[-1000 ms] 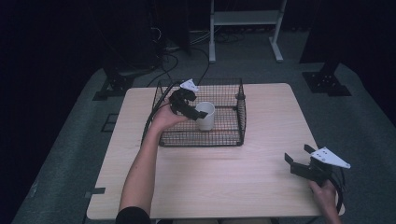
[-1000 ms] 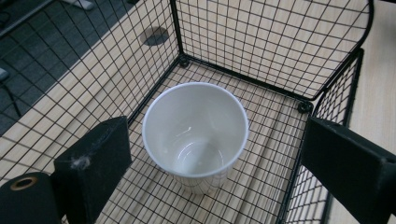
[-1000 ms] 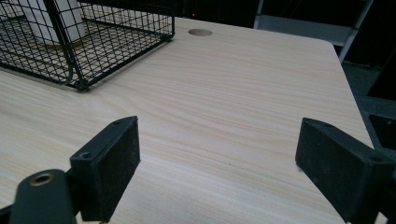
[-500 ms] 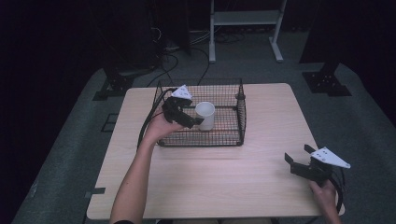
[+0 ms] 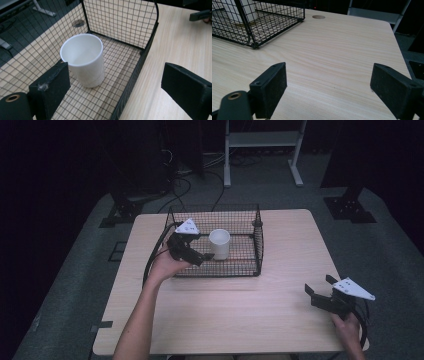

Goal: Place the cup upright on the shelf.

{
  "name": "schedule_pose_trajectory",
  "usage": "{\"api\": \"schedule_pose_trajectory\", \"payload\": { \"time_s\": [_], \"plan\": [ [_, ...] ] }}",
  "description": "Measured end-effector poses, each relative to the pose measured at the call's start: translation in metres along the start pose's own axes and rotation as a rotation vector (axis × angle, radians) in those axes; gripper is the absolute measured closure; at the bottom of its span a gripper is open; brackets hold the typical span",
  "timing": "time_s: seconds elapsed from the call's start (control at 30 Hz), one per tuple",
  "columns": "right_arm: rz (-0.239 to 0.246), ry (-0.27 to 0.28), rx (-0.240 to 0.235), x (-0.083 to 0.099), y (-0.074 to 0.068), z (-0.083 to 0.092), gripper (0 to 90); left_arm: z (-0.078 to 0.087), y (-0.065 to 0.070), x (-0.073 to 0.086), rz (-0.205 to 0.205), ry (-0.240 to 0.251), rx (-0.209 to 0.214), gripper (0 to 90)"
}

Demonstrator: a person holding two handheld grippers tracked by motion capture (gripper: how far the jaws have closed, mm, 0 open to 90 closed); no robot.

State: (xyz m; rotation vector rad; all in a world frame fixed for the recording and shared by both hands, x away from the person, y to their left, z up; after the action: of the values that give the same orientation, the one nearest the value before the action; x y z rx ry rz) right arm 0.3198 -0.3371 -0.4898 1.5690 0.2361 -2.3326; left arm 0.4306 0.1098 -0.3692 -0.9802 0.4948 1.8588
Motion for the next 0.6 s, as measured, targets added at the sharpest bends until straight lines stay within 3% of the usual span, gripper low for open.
{"api": "schedule_pose_trajectory", "payload": {
  "time_s": [0.17, 0.6],
  "plan": [
    [-0.004, -0.002, 0.0, 0.0, 0.0, 0.0, 13.0, 0.004, 0.004, 0.007, 0.011, -0.009, 0.004, 7.8],
    [-0.002, -0.001, 0.004, 0.0, 0.0, 0.0, 13.0, 0.019, 0.025, 0.021, -0.005, 0.015, -0.002, 7.8]
  ]
}}
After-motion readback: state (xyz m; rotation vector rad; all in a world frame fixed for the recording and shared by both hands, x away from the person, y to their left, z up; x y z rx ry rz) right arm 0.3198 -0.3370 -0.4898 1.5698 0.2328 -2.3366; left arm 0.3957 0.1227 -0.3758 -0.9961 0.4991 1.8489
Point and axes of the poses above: each handheld gripper's, and its own axes: z roughly backward along the jaws, x roughly out of its underside, y roughly to its right, the point moved 3 cm from there along -z, roughly forward along the jaws, and after that the axes turned 1 degree about -y, right-handed, at the moved point
